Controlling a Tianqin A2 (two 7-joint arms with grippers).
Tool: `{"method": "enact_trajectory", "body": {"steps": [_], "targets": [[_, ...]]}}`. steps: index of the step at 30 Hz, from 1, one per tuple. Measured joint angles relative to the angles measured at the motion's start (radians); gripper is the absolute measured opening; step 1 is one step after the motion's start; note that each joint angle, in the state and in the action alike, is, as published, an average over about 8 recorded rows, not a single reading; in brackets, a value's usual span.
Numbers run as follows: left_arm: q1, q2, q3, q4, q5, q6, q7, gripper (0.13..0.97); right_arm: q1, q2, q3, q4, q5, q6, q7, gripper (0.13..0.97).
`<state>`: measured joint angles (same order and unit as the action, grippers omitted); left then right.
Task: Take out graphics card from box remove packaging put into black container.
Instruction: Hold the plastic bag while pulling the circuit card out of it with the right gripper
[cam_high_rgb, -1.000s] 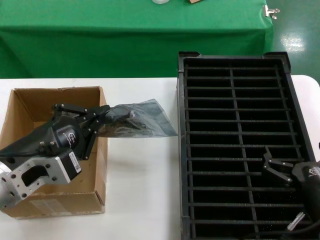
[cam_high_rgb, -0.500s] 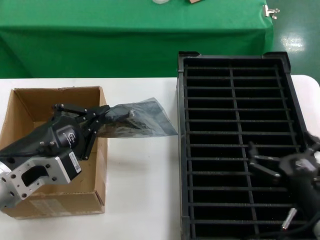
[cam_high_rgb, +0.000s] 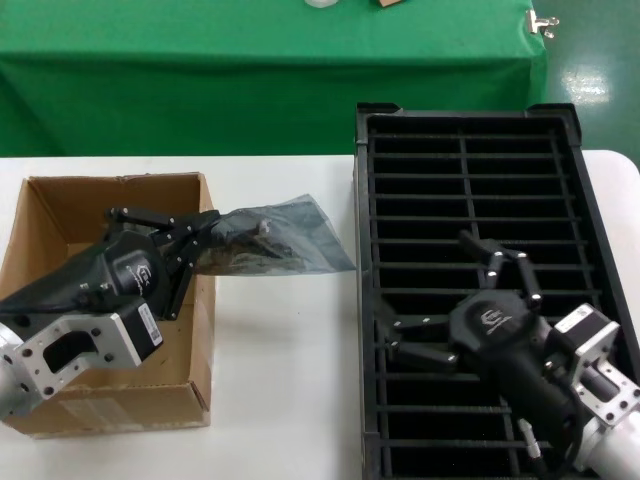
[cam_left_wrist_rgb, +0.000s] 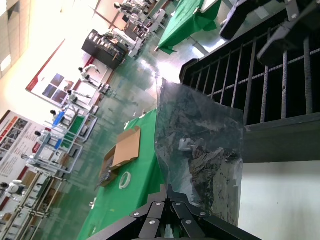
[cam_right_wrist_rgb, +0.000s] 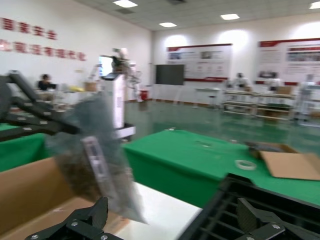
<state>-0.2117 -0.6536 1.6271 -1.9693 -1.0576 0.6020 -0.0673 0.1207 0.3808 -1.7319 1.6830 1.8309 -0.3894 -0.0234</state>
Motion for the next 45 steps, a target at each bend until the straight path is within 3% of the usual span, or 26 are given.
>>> {"method": "enact_trajectory", "body": {"steps": [6, 10, 19, 24, 36, 45], "targets": [[0.0, 0.0, 0.0, 0.0, 0.0, 0.0, 0.0, 0.139, 0.048, 0.036, -0.035, -0.026, 0.008, -0.084, -0.004, 0.831], [0.0, 0.0, 0.0, 0.0, 0.0, 0.0, 0.0, 0.139, 0.082, 0.048, -0.046, -0.047, 0.015, -0.129, -0.021, 0.831], [0.0, 0.0, 0.0, 0.0, 0.0, 0.0, 0.0, 0.139, 0.159, 0.043, -0.059, -0.088, 0.013, -0.153, -0.03, 0.665], [0.0, 0.0, 0.0, 0.0, 0.0, 0.0, 0.0, 0.139, 0.191, 0.03, -0.077, -0.105, 0.001, -0.145, -0.017, 0.528], [0.0, 0.0, 0.0, 0.0, 0.0, 0.0, 0.0, 0.139, 0.203, 0.017, -0.113, -0.097, -0.024, -0.136, 0.0, 0.276], [0.0, 0.0, 0.0, 0.0, 0.0, 0.0, 0.0, 0.139, 0.19, 0.018, -0.129, -0.082, -0.034, -0.139, -0.005, 0.171]]}}
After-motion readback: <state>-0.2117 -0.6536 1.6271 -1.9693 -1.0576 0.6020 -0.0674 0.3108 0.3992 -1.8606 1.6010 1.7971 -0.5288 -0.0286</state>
